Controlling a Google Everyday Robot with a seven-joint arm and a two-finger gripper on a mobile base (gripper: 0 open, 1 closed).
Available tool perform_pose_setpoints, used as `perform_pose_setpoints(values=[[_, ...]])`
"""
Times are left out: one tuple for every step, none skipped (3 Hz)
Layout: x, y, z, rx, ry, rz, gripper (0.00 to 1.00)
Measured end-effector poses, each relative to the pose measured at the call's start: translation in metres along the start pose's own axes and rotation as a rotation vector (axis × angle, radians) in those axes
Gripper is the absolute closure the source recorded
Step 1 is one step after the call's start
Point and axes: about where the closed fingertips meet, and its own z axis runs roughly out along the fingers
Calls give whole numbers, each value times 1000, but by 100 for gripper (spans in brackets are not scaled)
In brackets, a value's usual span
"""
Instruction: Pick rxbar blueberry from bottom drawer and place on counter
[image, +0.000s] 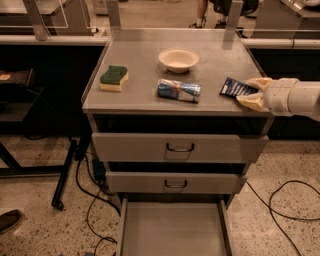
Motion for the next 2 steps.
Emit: perform_pose_setpoints(values=[[0, 0, 0, 0, 0, 0, 38], [0, 0, 0, 0, 0, 0, 14]])
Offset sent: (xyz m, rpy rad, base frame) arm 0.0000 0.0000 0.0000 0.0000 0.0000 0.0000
